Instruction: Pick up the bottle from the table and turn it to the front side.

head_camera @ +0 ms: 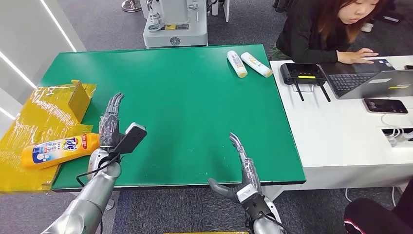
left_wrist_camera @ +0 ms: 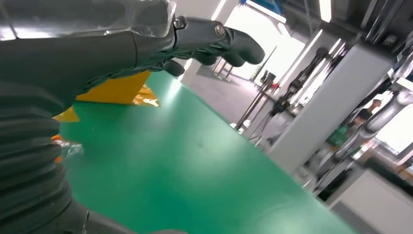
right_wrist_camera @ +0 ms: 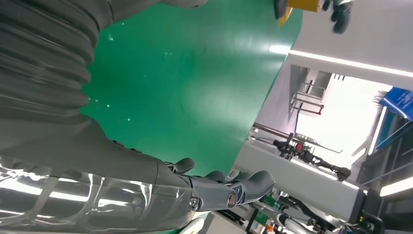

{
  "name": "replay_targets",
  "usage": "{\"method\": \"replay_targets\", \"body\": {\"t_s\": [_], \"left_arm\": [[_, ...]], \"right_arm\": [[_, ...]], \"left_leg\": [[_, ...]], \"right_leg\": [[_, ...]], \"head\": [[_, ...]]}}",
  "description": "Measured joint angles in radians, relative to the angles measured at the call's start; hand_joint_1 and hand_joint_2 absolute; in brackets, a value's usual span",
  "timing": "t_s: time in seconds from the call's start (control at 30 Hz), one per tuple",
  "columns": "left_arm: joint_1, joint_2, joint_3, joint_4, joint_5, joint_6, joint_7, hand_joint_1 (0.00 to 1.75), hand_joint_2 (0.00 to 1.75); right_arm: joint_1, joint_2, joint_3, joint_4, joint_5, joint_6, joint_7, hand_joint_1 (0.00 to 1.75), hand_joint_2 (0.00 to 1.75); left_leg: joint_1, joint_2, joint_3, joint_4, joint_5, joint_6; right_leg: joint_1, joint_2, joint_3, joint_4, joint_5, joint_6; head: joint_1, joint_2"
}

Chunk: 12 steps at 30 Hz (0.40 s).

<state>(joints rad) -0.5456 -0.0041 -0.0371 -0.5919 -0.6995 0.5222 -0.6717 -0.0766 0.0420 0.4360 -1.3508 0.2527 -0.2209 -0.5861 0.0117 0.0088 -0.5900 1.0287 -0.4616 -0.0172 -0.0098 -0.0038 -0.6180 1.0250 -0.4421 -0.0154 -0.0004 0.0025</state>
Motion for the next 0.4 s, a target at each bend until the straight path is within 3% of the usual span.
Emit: {"method": "replay_targets", "body": {"t_s": [0.1, 0.3, 0.4], "left_arm": [[0.052, -0.021, -0.002, -0.117, 0.184, -0.089, -0.016, 0.00, 1.75], [0.248, -0.095, -0.078, -0.474, 0.600, -0.434, 0.054, 0.00, 1.75], [0.333, -0.125, -0.140, -0.576, 0.685, -0.491, 0.073, 0.00, 1.75]], "right_arm": [[0.004, 0.000, -0.001, 0.000, 0.005, -0.001, 0.002, 0.00, 1.75], [0.046, 0.000, -0.032, -0.066, -0.052, -0.011, -0.009, 0.00, 1.75], [0.079, 0.000, -0.053, -0.129, -0.077, -0.011, -0.012, 0.00, 1.75]], "left_leg": [[0.000, -0.001, 0.000, 0.000, 0.000, 0.000], [-0.001, -0.001, 0.000, 0.000, -0.002, 0.001], [-0.001, -0.001, 0.000, 0.000, -0.004, 0.002]], "right_leg": [[0.000, 0.000, 0.000, 0.000, 0.000, 0.000], [-0.001, -0.001, 0.000, -0.001, -0.001, 0.002], [-0.001, -0.001, 0.000, -0.002, -0.002, 0.002]], "head": [[0.000, 0.000], [0.000, 0.000], [0.000, 0.000]]}}
